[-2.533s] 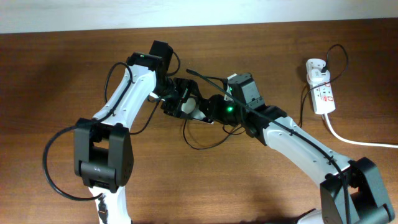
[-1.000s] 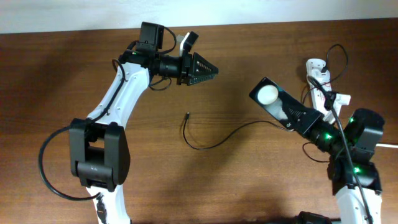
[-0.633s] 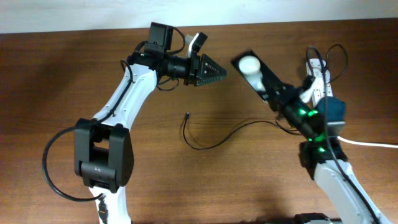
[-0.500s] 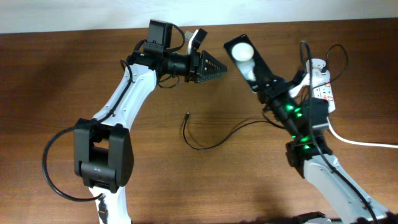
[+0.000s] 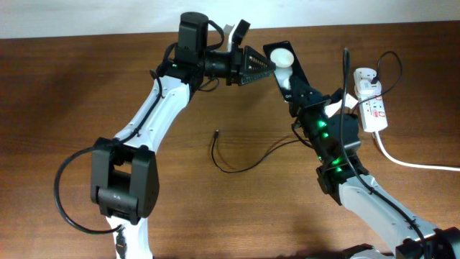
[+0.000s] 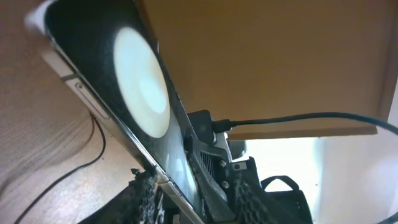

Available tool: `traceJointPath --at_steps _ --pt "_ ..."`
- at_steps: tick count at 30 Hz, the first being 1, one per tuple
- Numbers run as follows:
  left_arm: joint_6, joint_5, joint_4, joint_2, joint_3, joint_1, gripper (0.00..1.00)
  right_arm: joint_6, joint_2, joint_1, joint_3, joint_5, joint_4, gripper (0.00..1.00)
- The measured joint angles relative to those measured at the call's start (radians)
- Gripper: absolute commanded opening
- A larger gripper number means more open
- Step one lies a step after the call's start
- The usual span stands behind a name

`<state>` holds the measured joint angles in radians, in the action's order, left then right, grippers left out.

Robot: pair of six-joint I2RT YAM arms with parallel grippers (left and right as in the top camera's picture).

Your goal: Plug charger to phone and switch on socket

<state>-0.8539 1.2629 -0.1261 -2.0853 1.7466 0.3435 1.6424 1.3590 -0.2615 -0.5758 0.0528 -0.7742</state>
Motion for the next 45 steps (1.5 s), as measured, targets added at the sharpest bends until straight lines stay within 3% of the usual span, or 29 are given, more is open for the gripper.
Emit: traceJointPath --at_steps 6,9,15,29,31,35,40,45 --pt "-0.019 -0.014 -0.001 0.000 0.000 0.019 0.45 0.001 0.000 -0.001 0.000 0.019 -0.046 0.04" --pt "-0.024 -0.022 -0.002 0.000 0.000 0.020 0.33 0.000 0.000 -0.002 -0.002 0.054 -0.026 0.04" --pt "-0.063 -0.094 -0.013 -0.002 -0.001 0.023 0.29 0.007 -0.002 -0.046 -0.018 -0.001 0.032 0.04" --pt "-0.206 -0.264 0.116 -0.002 -0.003 0.065 0.30 0.032 -0.002 -0.079 -0.028 -0.090 0.026 0.04" --pt "-0.221 -0.287 0.126 -0.002 -0.003 0.072 0.27 0.033 -0.002 -0.079 -0.028 -0.090 0.026 0.04" --pt "-0.241 -0.315 0.145 -0.002 -0.003 0.080 0.12 0.035 -0.004 -0.079 -0.029 -0.090 0.021 0.04" --pt "-0.258 -0.320 0.147 -0.002 -0.003 0.080 0.02 0.054 -0.006 -0.079 -0.030 -0.087 0.021 0.04" --pt "-0.274 -0.321 0.148 -0.002 -0.004 0.080 0.00 0.061 -0.002 -0.079 -0.030 -0.086 0.018 0.07"
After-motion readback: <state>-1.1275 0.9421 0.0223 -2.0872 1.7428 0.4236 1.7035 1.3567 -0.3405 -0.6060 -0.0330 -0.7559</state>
